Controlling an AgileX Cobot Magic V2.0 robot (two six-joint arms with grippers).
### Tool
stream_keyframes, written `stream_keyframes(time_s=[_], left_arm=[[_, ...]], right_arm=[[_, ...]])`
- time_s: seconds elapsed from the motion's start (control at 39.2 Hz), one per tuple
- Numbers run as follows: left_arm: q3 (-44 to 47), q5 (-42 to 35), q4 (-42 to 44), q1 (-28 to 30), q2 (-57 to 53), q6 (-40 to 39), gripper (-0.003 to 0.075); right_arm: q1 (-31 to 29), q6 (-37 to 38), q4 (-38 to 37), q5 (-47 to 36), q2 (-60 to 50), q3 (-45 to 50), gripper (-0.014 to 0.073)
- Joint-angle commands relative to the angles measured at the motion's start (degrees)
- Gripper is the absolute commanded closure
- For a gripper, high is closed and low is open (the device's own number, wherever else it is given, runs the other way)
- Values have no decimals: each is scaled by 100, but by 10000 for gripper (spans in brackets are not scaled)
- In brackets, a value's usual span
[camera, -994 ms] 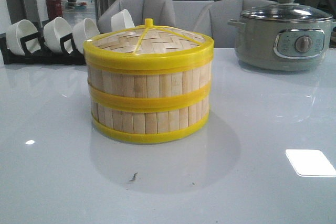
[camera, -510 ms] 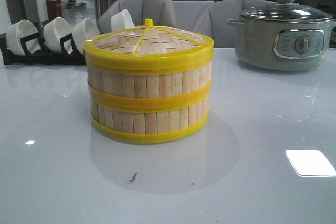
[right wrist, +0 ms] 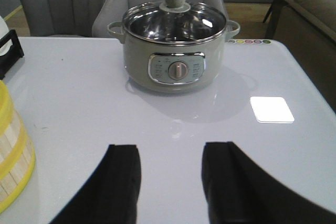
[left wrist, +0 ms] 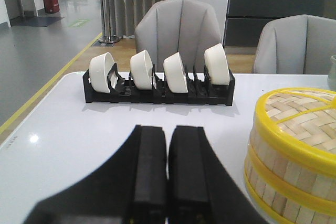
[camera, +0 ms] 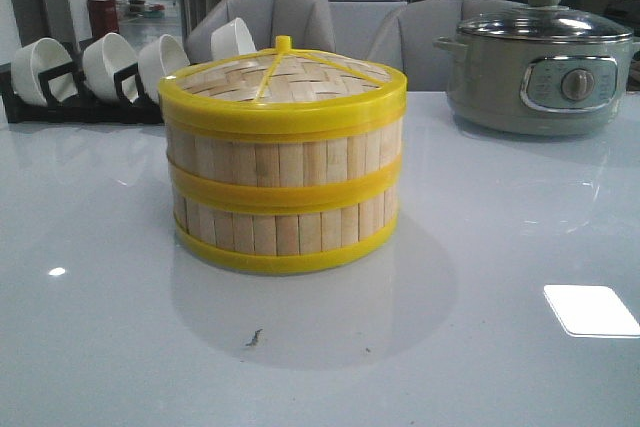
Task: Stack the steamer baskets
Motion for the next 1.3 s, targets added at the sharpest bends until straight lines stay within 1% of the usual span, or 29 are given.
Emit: stream_keyframes(time_s=[0.0, 0.25, 0.64, 1.27], left_arm=[[-169, -524, -20, 5, 35, -59, 634], [-169, -524, -20, 5, 35, -59, 634], [-169, -524, -20, 5, 35, -59, 634], [-169, -524, -20, 5, 35, -59, 634]], right_arm=[[-46, -43, -45, -604, -235, 154, 203], [-46, -43, -45, -628, -738, 804, 203], [-46, -43, -45, -606, -1203, 1255, 203], [-46, -43, -45, -585, -1668, 1535, 203]])
